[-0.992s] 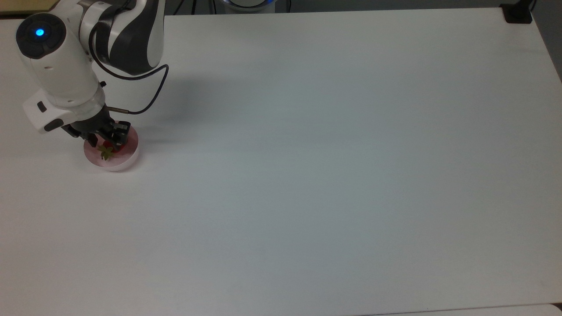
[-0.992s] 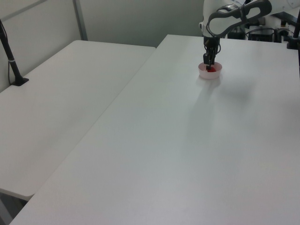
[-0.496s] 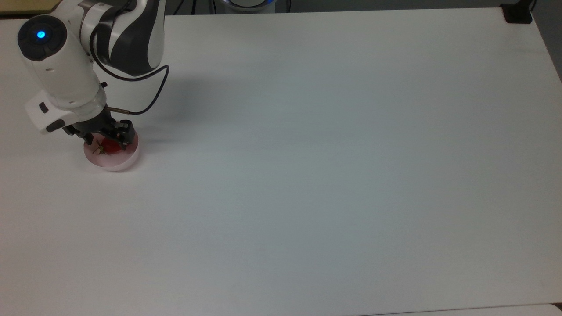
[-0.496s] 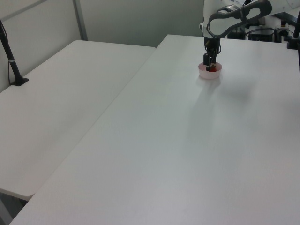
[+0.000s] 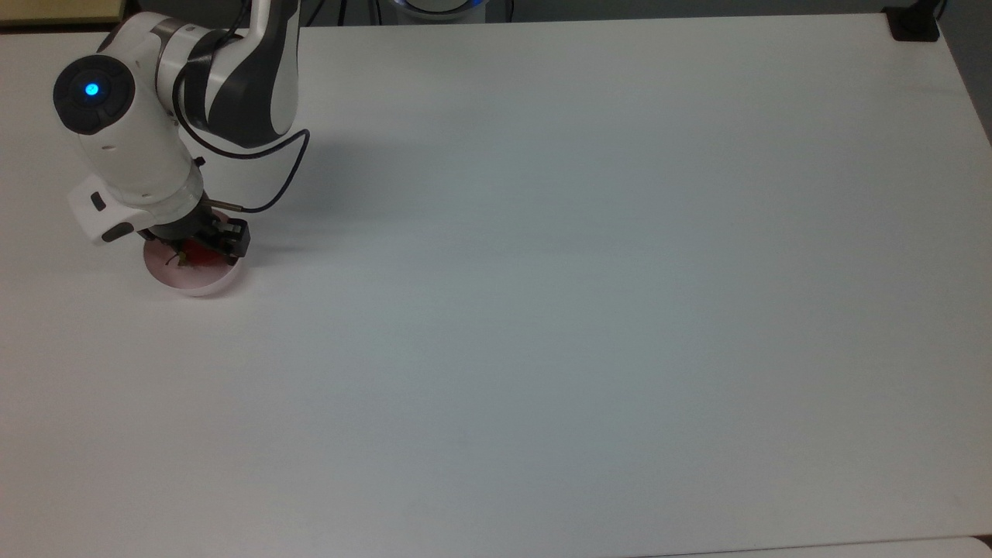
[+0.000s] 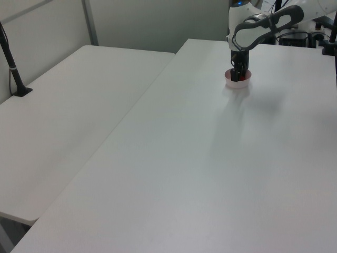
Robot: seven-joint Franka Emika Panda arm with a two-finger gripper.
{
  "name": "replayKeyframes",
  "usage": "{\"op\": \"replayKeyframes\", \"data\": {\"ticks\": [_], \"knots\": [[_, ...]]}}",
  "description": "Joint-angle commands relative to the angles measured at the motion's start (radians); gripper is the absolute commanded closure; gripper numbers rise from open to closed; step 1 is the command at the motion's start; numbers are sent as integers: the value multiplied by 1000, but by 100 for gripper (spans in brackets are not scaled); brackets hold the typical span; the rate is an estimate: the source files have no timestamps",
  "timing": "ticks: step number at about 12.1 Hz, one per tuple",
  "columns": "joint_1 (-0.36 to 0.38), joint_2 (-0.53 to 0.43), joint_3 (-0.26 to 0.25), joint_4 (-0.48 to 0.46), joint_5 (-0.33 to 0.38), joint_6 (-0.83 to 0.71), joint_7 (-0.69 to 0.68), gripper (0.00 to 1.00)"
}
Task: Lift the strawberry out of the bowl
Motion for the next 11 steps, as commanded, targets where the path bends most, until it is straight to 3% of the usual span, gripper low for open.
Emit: {"op": "replayKeyframes", "data": {"ticks": [1, 5, 7, 11], "knots": [[0, -23, -4, -20, -1, 11, 25, 52], [-9, -40, -4, -16, -4, 1, 17, 52], [-11, -55, -4, -18, -8, -43, 13, 22], [-12, -68, -4, -24, -5, -101, 118, 18]]}}
